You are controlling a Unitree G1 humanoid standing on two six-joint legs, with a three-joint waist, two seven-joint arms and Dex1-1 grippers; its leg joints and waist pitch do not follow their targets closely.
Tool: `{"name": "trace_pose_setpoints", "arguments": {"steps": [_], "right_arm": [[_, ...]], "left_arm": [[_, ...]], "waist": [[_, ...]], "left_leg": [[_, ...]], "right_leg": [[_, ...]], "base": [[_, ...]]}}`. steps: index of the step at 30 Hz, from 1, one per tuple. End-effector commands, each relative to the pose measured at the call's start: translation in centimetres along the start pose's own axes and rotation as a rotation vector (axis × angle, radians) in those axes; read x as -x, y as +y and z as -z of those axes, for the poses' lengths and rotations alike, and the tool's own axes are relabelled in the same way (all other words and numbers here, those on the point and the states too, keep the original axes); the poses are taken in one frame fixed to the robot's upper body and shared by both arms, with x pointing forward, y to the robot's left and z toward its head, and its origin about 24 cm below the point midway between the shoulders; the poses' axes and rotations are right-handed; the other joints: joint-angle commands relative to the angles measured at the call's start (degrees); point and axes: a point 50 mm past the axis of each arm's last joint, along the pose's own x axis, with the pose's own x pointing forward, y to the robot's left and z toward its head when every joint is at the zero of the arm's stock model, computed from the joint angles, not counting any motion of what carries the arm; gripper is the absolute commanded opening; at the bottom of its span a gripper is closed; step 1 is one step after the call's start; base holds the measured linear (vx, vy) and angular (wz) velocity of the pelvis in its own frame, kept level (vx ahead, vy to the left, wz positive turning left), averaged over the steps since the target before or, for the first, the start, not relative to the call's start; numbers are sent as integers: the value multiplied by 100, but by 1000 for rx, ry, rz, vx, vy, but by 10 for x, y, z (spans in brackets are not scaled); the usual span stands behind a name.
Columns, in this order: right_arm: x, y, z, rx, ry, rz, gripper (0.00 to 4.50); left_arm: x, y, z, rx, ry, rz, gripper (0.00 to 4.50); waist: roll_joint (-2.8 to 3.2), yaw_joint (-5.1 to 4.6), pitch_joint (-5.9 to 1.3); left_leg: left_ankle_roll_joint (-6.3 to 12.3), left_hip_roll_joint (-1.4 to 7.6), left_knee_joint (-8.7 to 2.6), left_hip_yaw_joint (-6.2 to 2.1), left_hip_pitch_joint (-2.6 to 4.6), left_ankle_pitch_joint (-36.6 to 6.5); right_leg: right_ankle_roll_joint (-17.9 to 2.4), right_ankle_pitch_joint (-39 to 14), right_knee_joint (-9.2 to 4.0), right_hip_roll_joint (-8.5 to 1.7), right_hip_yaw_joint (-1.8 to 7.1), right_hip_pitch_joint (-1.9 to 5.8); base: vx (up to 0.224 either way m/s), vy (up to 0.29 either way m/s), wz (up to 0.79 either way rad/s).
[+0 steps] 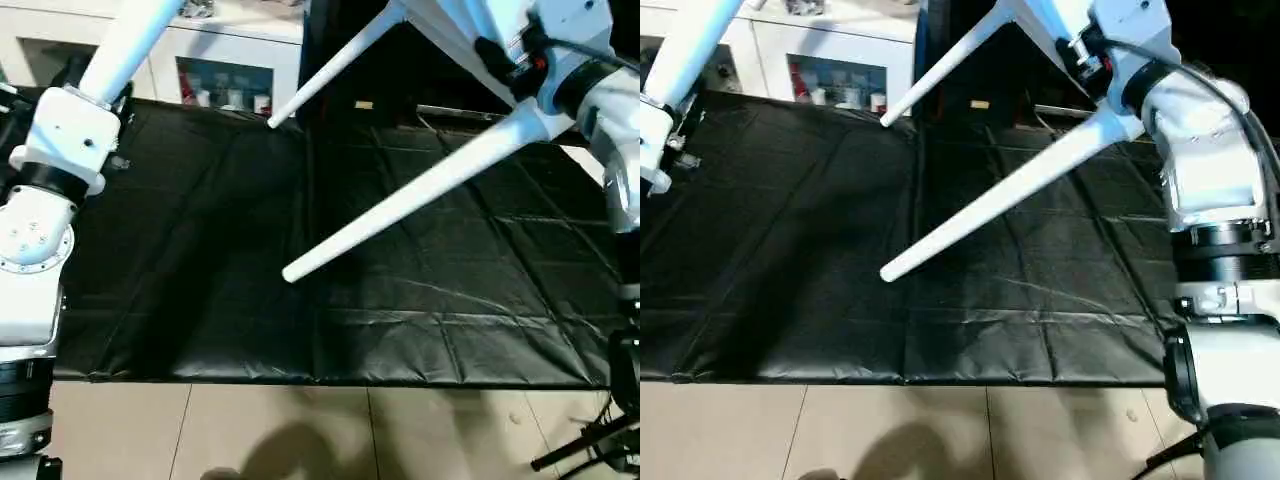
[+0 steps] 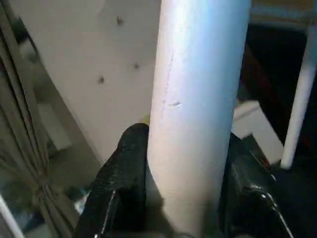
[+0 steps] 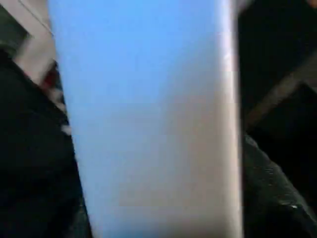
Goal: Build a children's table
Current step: Flip table
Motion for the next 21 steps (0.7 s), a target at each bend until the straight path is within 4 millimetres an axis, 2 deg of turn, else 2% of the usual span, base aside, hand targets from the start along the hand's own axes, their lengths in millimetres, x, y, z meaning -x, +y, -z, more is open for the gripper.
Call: {"name": "trace_pose_setpoints", "arguments": {"steps": [1,5,6,8,9,11,12,13,14,15,16,17,18,20,21], "right_arm": [[-11,31,-13,-23,-87,-218,312],[-13,33,-12,-19,-93,-218,321],[-13,34,-13,-20,-103,-220,352],[-15,37,-15,-21,-129,-233,360],[-15,39,-17,-17,-150,-240,360],[-16,42,-20,-11,-191,-247,396],[-16,43,-24,-8,-228,-239,396],[-17,42,-31,-5,-297,-208,404],[-17,42,-32,-5,-307,-203,408],[-16,41,-34,-5,-324,-194,408],[-15,39,-42,-5,-393,-169,438],[-15,38,-44,-5,-404,-165,438],[-12,36,-54,-8,-486,-149,450],[-10,35,-59,-16,-526,-142,450],[-10,35,-59,-16,-526,-142,450]], "left_arm": [[1,-27,14,73,89,99,156],[0,-28,13,77,104,98,155],[1,-29,13,79,107,99,155],[1,-30,12,81,111,101,154],[1,-31,12,83,114,104,154],[0,-32,11,86,116,108,153],[0,-33,10,87,115,110,153],[0,-33,9,88,114,113,152],[0,-33,9,89,114,113,152],[-1,-34,9,89,114,114,152],[-1,-34,8,89,115,115,151],[-1,-34,8,89,115,115,151],[0,-34,8,88,117,116,151],[0,-34,9,88,119,116,150],[0,-34,9,88,119,116,150]], "waist": [[70,-50,-271],[63,-75,-275],[67,-102,-272],[91,-109,-263],[93,-118,-257],[120,-131,-246],[143,-142,-244],[184,-162,-239],[223,-168,-230],[258,-199,-224],[318,-178,-214],[318,-178,-214],[318,-181,-193],[318,-165,-150],[311,-154,-149]], "left_leg": [[-204,42,-381,-49,111,-2255],[-202,32,-373,-64,121,-2412],[-201,26,-373,-83,116,-2490],[-207,23,-365,-95,139,-2588],[-214,20,-358,-108,158,-2710],[-223,7,-320,-125,235,-2963],[-210,8,-314,-144,272,-3086],[-196,51,-356,-187,281,-3248],[-194,84,-382,-208,313,-3409],[-223,145,-451,-265,295,-3653],[-261,198,-515,-294,323,-3928],[-261,198,-515,-294,323,-3928],[-309,259,-613,-307,304,-4268],[-348,214,-587,-272,391,-4405],[-357,167,-510,-259,460,-4351]], "right_leg": [[-97,-3245,-675,-354,176,86],[-94,-3307,-682,-347,157,72],[-57,-3446,-699,-347,132,76],[-20,-3593,-740,-357,117,46],[3,-3698,-768,-351,92,32],[48,-3909,-837,-345,27,-21],[58,-3938,-874,-343,-25,-15],[-2,-3787,-891,-362,-84,36],[-55,-3694,-919,-367,-131,49],[-125,-3426,-898,-371,-197,138],[-226,-3132,-865,-368,-231,181],[-226,-3132,-865,-368,-231,181],[-336,-2820,-784,-375,-248,254],[-309,-3175,-852,-392,-259,178],[-221,-3535,-946,-427,-297,140]], "base": [[0,0,0],[0,0,0],[0,0,0],[0,0,0],[0,0,0],[0,0,0],[0,0,0],[0,0,0],[0,0,0],[0,0,0],[0,0,0],[0,0,0],[0,0,0],[0,0,0],[0,0,0]]}}
